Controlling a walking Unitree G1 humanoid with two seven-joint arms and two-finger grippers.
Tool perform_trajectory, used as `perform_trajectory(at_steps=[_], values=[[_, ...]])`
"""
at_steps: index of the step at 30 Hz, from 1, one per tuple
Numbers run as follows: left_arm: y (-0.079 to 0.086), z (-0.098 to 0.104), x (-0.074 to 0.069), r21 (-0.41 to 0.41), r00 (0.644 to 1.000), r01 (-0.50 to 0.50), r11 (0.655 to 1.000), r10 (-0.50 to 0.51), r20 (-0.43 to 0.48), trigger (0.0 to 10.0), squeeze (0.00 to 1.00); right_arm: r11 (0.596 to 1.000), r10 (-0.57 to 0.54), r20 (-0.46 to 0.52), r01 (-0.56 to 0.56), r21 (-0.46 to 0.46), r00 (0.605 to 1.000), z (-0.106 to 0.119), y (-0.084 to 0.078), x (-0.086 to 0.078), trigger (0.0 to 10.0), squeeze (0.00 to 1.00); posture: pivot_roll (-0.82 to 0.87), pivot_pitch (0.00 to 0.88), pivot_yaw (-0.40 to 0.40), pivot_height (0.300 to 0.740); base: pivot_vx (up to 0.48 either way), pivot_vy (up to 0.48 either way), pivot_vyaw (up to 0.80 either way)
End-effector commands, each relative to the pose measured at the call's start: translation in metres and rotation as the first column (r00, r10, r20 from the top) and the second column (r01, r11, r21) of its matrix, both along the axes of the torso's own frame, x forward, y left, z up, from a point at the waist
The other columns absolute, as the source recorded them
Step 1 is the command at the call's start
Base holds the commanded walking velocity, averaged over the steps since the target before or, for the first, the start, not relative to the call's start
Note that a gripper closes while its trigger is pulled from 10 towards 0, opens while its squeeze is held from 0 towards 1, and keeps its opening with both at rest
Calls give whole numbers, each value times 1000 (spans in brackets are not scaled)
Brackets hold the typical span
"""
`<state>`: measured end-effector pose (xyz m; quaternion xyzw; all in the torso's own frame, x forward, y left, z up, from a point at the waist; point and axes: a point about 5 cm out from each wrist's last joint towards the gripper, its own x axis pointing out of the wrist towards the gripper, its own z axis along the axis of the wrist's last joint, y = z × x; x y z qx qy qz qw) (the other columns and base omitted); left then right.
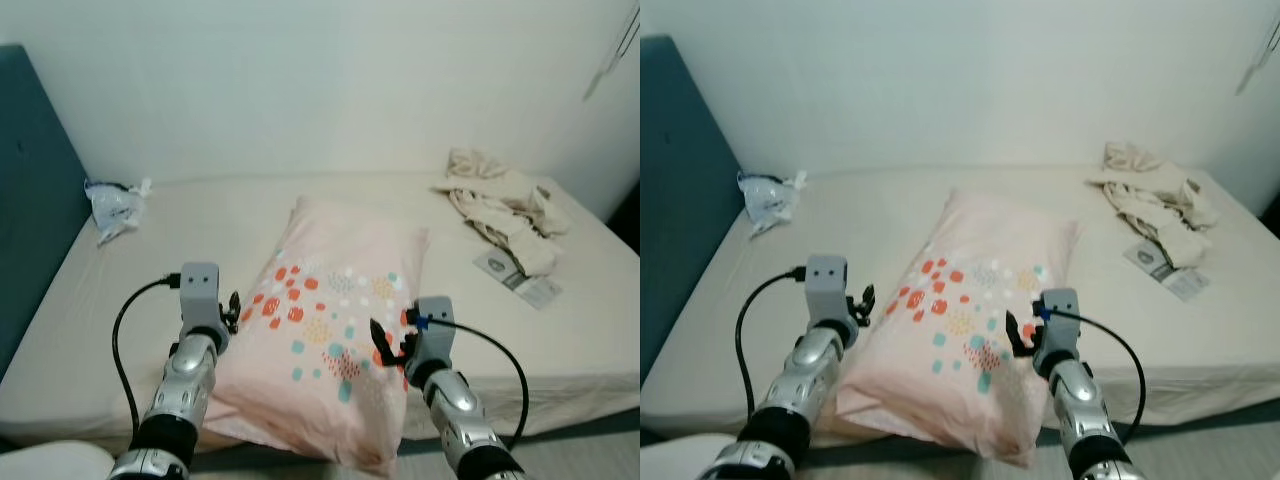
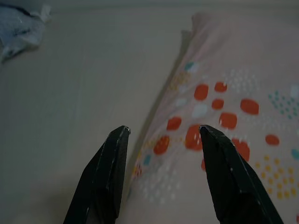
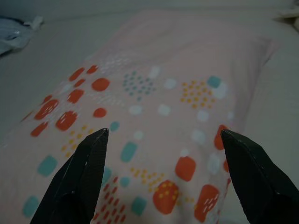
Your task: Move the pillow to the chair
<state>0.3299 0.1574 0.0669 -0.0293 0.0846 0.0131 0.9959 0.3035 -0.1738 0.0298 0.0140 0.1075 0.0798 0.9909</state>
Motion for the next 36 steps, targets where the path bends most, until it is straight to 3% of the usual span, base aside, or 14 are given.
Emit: perform_trajectory(at_steps=[1,19,25,27,36], values=[[1,3,1,13,1000,-14,1000,14,19,10000,0,1000,12,-3,-12,-9,1000,0,2,0,10000,0,-73,33,12,740,0,0,0],[4,3,-1,1,999,-27,1000,27,29,10000,0,999,34,3,-34,-15,999,2,5,2,10000,0,-76,43,7,740,0,0,0],[2,0,-1,62,1000,7,998,-8,13,10000,0,999,34,-4,-34,-32,999,3,5,4,10000,0,-75,44,7,740,0,0,0],[-3,-3,-2,120,998,60,991,-61,0,10000,0,999,31,-14,-32,-24,999,2,6,4,10000,0,-74,47,10,736,0,0,0],[3,-6,-2,58,999,26,998,-24,-42,10000,0,1000,22,16,-22,-6,1000,7,7,6,10000,0,-70,53,16,691,0,0,0]])
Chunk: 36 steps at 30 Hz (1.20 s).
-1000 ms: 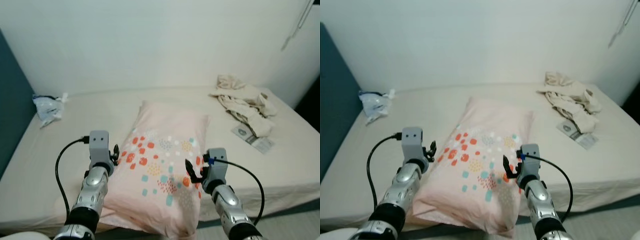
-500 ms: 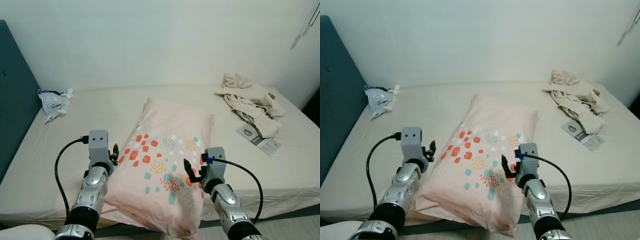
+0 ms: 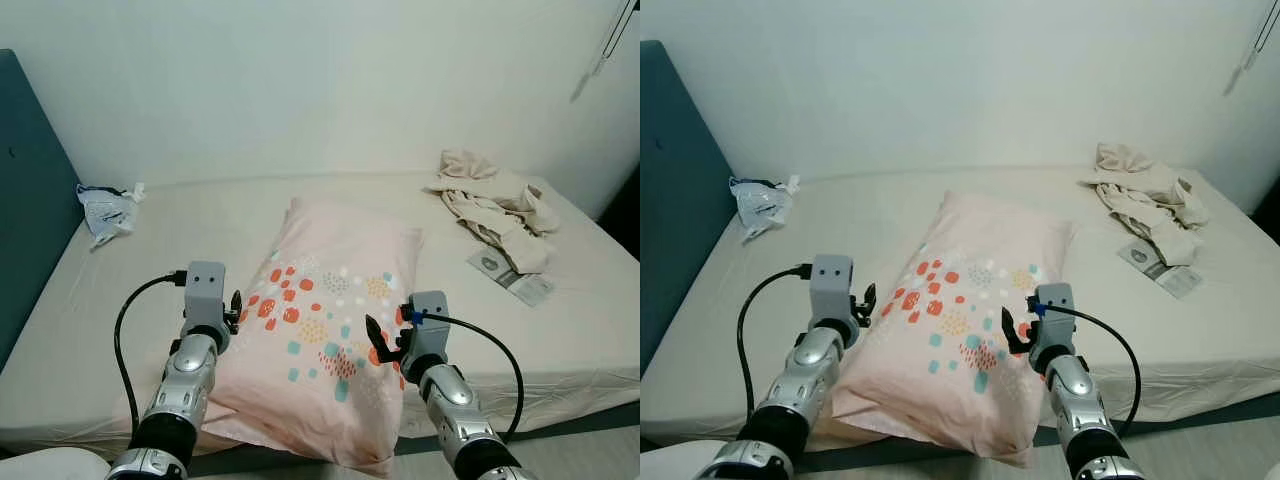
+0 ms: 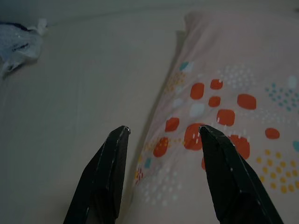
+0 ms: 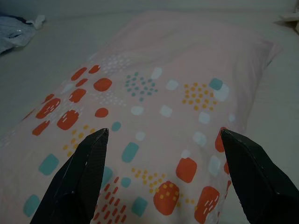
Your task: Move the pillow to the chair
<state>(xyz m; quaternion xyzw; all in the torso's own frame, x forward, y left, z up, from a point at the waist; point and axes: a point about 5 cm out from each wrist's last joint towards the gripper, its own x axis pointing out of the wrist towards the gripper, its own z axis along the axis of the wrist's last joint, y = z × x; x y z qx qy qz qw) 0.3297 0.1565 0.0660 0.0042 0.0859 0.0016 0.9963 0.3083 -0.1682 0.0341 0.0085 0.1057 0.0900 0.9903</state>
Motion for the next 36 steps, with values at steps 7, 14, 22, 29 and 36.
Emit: perform_trajectory(at_steps=[7,14,22,29,36], values=[[8,-12,-4,-55,994,-48,997,42,-101,10000,0,1000,3,10,-3,2,1000,2,2,1,10000,0,-71,53,16,666,0,0,0],[4,-18,-7,-50,991,-4,999,-2,-132,10000,0,1000,8,8,-8,2,1000,2,2,1,10000,0,-72,54,16,636,0,0,0],[2,-17,-7,-61,990,21,998,-29,-139,10000,0,1000,12,10,-12,1,1000,2,1,0,10000,0,-72,52,15,596,0,0,0],[-4,-20,-10,-226,978,59,972,-102,-183,10000,0,1000,19,22,-20,10,1000,4,2,0,10000,0,-72,56,16,561,0,0,0],[13,-22,-18,-533,974,-49,845,-79,-214,10000,0,1000,16,35,-16,11,999,6,0,1,10000,0,-72,69,16,531,0,0,0]])
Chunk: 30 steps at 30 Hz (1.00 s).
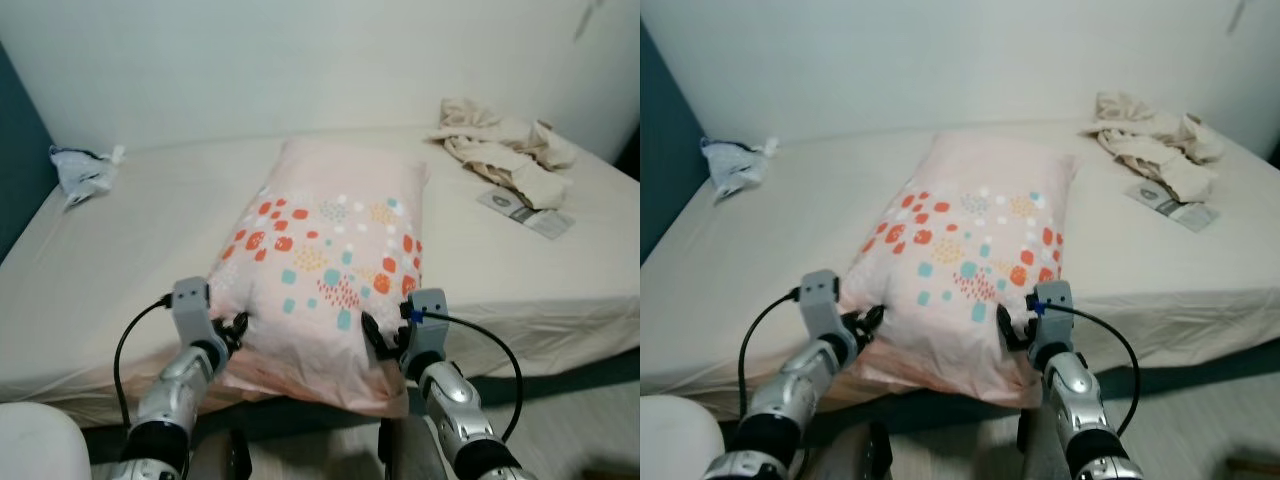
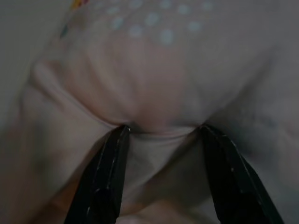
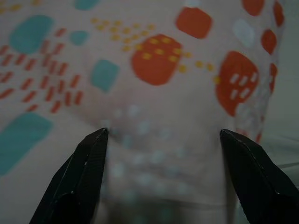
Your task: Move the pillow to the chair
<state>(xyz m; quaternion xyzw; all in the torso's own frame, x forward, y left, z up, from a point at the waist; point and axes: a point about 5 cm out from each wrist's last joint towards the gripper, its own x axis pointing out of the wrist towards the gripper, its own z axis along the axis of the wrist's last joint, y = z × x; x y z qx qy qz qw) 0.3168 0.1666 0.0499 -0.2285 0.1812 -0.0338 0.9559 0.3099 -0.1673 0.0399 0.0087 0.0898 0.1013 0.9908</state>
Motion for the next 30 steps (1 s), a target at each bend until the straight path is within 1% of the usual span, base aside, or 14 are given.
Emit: perform_trajectory(at_steps=[1,2,3,5,8,13,15,18,19,20,21,25,26,30], values=[[6,-6,-6,-130,999,-31,991,25,-47,10000,0,1000,-7,8,7,10,1000,1,-1,-1,10000,0,-72,69,16,531,0,0,0],[6,-6,-6,-130,999,-31,991,25,-47,10000,0,1000,-7,8,7,10,1000,1,-1,-1,10000,0,-72,69,16,531,0,0,0],[14,-6,-10,-210,998,-53,976,42,-53,10000,0,1000,-8,8,8,6,1000,1,-2,-1,10000,0,-70,76,15,531,0,0,0],[17,-5,-12,-238,998,-58,970,47,-53,10000,0,1000,-8,7,8,3,1000,1,-2,-1,10000,0,-70,76,15,531,0,0,0],[30,2,-25,-423,998,-60,904,51,-32,10000,0,1000,-10,12,10,5,1000,3,-5,1,10000,0,-67,84,18,531,0,0,0],[43,1,-41,-469,999,-41,882,26,-39,10000,0,1000,-8,16,8,6,1000,5,-7,2,10000,0,-59,87,14,531,0,0,0],[56,-6,-52,-415,998,-43,909,21,-56,10000,0,1000,1,9,-2,6,1000,5,-7,2,10000,0,-55,89,13,526,0,0,0],[76,-10,-57,-235,994,-110,966,105,-35,10000,0,1000,13,14,-13,18,1000,6,-7,2,10000,0,-55,90,13,511,0,0,0],[76,-10,-57,-235,994,-110,966,105,-35,10000,0,1000,13,14,-13,18,1000,6,-7,2,10000,0,-55,90,13,511,0,0,0],[86,-7,-56,-200,983,-182,963,184,-6,10000,0,1000,13,15,-13,18,1000,6,-7,2,10000,0,-52,89,13,506,0,0,0],[105,-1,-57,-188,942,-325,927,336,24,10000,0,1000,12,16,-13,23,1000,6,-7,2,10000,0,-49,89,12,496,0,0,0],[120,0,-66,-127,913,-396,909,405,51,10000,0,1000,17,16,-17,23,1000,6,-6,2,10000,0,-48,89,11,476,0,0,0],[120,-6,-69,-121,914,-401,908,405,12,10000,1000,1000,18,16,-18,23,1000,6,-6,2,10000,0,-49,87,11,471,0,0,0],[114,-13,-73,-177,933,-358,917,357,-34,10000,1000,1000,19,16,-19,23,1000,6,-5,2,10000,0,-50,87,11,461,0,0,0]])
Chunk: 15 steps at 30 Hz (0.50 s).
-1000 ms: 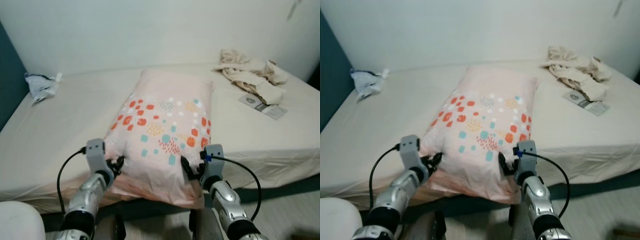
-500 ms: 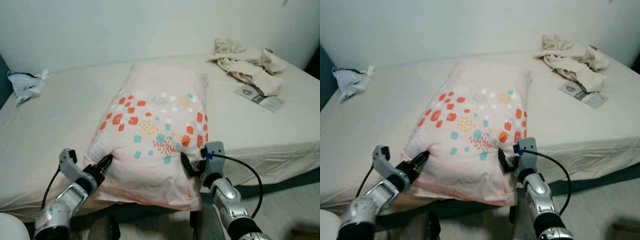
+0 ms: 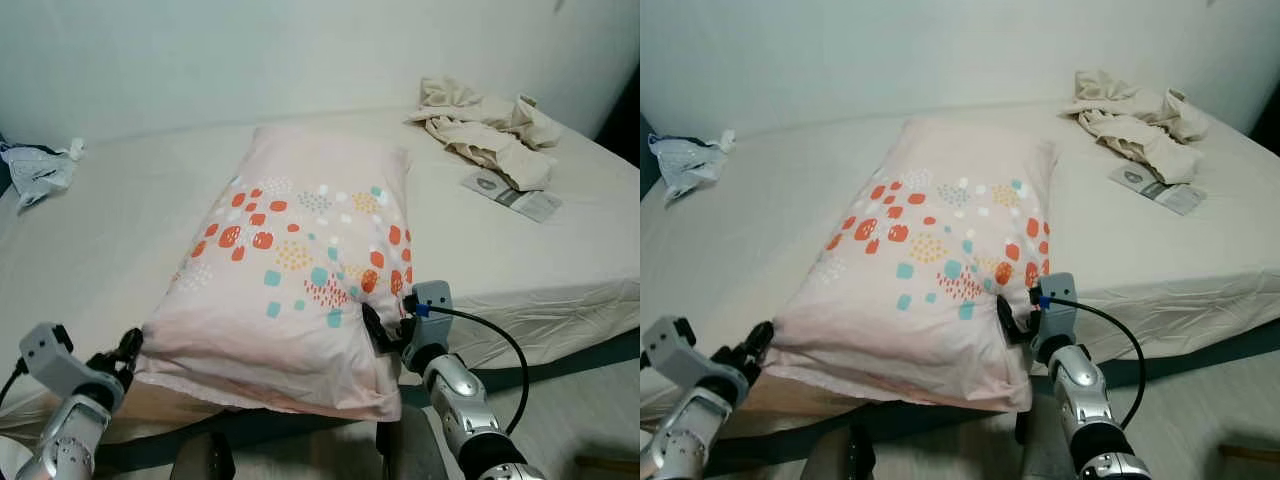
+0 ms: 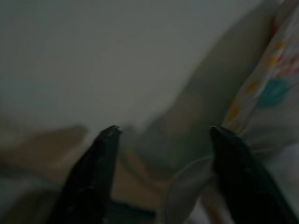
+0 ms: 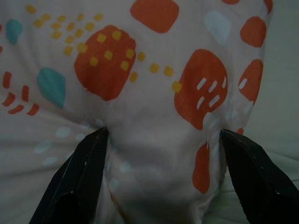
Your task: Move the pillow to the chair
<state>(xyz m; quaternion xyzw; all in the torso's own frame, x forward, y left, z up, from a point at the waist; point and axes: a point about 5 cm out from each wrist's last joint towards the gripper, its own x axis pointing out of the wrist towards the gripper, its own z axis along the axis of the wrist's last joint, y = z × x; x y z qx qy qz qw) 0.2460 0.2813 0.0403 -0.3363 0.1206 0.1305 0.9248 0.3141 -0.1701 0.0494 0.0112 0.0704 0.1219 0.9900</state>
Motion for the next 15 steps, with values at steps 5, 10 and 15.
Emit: perform_trajectory(at_steps=[5,10,15], values=[[-13,-15,-11,-225,998,68,972,-70,-2,10000,1000,1000,-18,-24,18,6,1000,-3,-3,-1,10000,0,-55,83,9,446,0,0,0],[-12,-12,-14,-450,995,41,892,6,104,10000,1000,1000,-16,-25,16,4,1000,-2,-4,0,10000,0,-55,82,2,426,0,0,0],[-4,1,-10,-597,961,27,802,143,236,10000,1000,1000,-12,-26,12,2,1000,-1,-5,1,10000,0,-59,82,-2,396,0,0,0]])
